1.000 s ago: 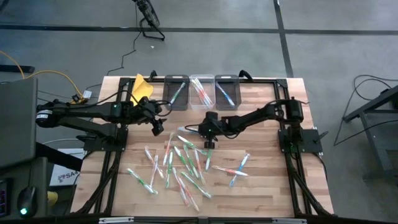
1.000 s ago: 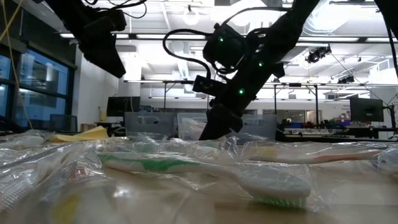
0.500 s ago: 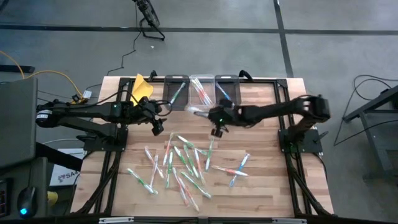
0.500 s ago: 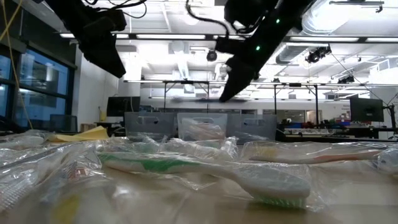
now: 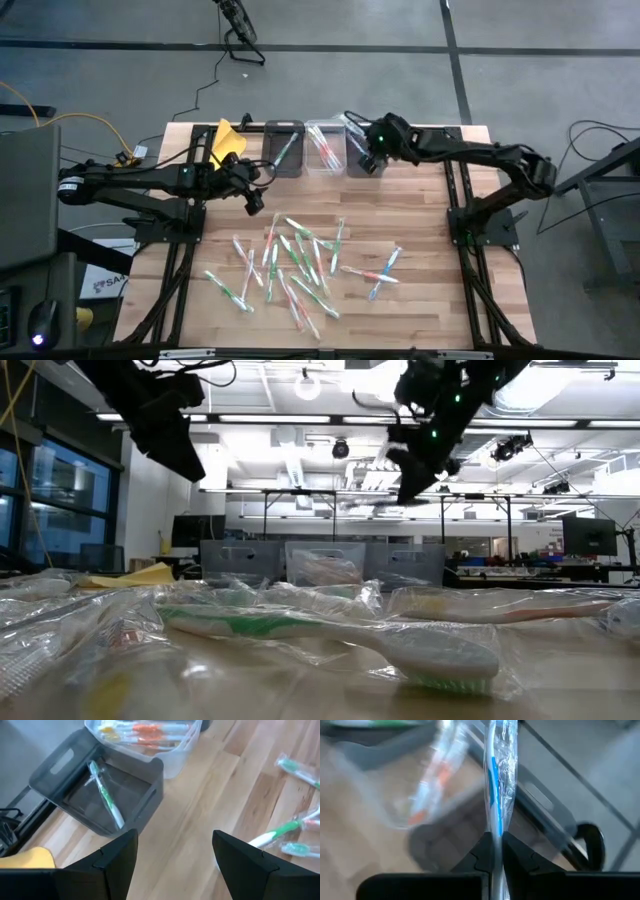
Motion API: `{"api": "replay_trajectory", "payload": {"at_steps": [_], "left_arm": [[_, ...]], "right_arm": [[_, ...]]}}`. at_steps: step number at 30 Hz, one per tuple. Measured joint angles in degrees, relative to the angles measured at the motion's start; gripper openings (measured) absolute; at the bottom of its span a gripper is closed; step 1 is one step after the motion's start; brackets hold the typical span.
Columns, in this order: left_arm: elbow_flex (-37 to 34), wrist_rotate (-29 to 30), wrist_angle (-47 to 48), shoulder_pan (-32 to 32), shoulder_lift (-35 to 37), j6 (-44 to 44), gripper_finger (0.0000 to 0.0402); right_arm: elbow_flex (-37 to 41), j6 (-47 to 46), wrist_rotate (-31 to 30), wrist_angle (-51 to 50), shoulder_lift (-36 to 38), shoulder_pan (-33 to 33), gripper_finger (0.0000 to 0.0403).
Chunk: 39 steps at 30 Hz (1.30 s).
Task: Pick & Place Toothbrushes
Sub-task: Put the blue toothbrush into the right black bin
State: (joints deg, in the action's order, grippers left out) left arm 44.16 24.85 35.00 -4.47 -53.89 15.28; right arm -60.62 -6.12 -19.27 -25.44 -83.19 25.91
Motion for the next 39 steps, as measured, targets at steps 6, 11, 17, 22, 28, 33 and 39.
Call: {"api": "replay_trajectory", "payload": {"at_steps": [6,11,17,22,28,33,39], "left_arm": [[0.04,0.23,-0.55,0.00,0.02,-0.43,0.0251],[0.04,0.41,-1.20,0.00,0.00,-0.43,0.0251],[0.04,0.38,-2.53,0.00,0.00,-3.13,0.0251],[0.04,1.51,-4.84,0.00,0.00,-3.46,0.0251],[0.04,1.52,-5.87,-0.02,0.00,-2.56,0.0251],[0.03,1.52,-5.86,-0.02,0.00,-2.55,0.0251],[0.02,1.54,-5.83,-0.02,0.00,-4.41,0.0251]], "right_arm": [[1.71,-2.11,0.27,0.99,-2.99,5.13,0.0017],[4.12,-2.84,4.54,1.84,-5.09,8.10,0.0017],[7.20,-2.72,6.06,9.40,-6.26,9.02,0.0018],[7.25,-4.09,10.03,15.53,-6.26,9.04,0.0020],[7.25,-7.79,12.04,14.80,-6.26,8.99,0.0020],[7.25,-8.23,10.77,10.14,-6.26,7.65,0.0020],[7.25,-10.77,3.77,8.53,-6.26,6.71,0.0025]]}}
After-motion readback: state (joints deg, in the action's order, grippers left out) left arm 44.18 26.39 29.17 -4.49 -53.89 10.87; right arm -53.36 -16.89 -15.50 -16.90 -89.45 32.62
